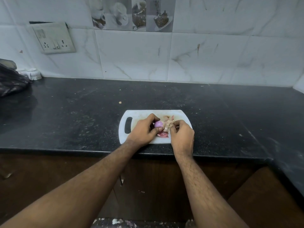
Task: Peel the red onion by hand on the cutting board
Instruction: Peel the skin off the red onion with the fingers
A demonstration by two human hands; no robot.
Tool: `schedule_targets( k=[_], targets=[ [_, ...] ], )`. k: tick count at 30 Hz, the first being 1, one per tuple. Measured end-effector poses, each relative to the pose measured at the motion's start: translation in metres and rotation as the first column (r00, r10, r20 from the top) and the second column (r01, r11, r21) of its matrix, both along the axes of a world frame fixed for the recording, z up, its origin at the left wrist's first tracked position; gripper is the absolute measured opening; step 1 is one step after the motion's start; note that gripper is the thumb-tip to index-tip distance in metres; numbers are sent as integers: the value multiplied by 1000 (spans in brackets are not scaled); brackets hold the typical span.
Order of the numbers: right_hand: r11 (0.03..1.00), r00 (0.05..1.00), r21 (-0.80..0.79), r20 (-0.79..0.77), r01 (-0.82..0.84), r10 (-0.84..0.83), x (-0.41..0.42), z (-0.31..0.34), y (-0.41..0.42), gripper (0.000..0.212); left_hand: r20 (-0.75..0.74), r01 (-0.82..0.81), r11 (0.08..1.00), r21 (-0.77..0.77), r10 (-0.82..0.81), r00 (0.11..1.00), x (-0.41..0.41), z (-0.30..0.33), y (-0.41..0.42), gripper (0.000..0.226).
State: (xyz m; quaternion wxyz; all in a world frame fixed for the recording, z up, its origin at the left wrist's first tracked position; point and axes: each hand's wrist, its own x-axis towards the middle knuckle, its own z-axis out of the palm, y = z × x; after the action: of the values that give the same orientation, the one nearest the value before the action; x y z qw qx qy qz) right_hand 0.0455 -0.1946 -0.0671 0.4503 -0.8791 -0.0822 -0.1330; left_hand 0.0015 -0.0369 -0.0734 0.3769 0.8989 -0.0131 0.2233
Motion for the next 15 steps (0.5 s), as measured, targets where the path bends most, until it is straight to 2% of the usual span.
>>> schedule_targets(
  k=[4, 7, 9, 12, 15],
  targets=[
    [996, 992, 26, 97, -85, 82, -4, 2, -3, 37, 12, 18, 999, 30, -18, 1000, -1, 2, -2, 33],
    [979, 970, 15, 133, -205, 201, -6, 2, -4, 29, 16, 30, 998, 51, -31, 999, -1, 3, -1, 37],
    [970, 966, 5, 97, -241, 240, -4, 0, -4, 21, 18, 34, 998, 60, -35, 999, 0, 3, -2, 41],
    [970, 972, 75, 46, -233, 230, 0, -2, -5, 13, -4, 3, 999, 51, -3, 1000, 1, 2, -3, 54],
    [972, 974, 67, 22, -227, 226, 2, -4, -5, 11, 27, -7, 996, 90, 5, 1000, 2, 1, -2, 49]
  ],
)
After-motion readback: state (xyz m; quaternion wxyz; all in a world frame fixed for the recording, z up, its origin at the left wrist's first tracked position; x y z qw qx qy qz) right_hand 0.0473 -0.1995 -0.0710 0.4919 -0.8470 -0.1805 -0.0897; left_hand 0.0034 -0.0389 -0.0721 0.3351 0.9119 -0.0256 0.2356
